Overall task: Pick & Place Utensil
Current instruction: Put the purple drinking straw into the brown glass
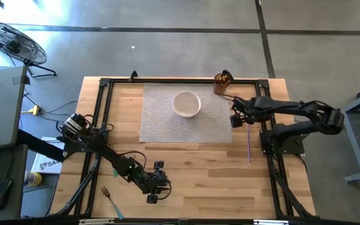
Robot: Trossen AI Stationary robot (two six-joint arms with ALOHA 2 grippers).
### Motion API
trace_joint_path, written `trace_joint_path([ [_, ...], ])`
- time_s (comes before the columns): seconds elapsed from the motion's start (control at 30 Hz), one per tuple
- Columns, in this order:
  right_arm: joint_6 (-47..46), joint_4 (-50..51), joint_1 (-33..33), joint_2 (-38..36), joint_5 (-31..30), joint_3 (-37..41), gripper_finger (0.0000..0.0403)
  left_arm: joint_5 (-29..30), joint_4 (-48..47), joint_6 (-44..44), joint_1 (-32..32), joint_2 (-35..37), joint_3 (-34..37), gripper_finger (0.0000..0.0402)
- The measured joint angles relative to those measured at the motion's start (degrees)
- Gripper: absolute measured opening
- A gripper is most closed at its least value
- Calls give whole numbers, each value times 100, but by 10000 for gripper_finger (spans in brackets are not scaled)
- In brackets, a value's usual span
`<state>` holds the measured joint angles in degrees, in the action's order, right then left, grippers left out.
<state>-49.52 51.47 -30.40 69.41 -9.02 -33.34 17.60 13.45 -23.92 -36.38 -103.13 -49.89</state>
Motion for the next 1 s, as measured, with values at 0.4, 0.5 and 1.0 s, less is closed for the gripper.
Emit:
trace_joint_path([
  [0.4,300,-392,-1202,0,659,520,235,-11,0,0,0,0,0,136],
  [0.5,334,-545,-1201,0,689,569,201,-11,0,0,0,0,0,136],
  [1.0,329,-862,-1199,-13,809,746,84,-8,-2,0,0,0,0,136],
])
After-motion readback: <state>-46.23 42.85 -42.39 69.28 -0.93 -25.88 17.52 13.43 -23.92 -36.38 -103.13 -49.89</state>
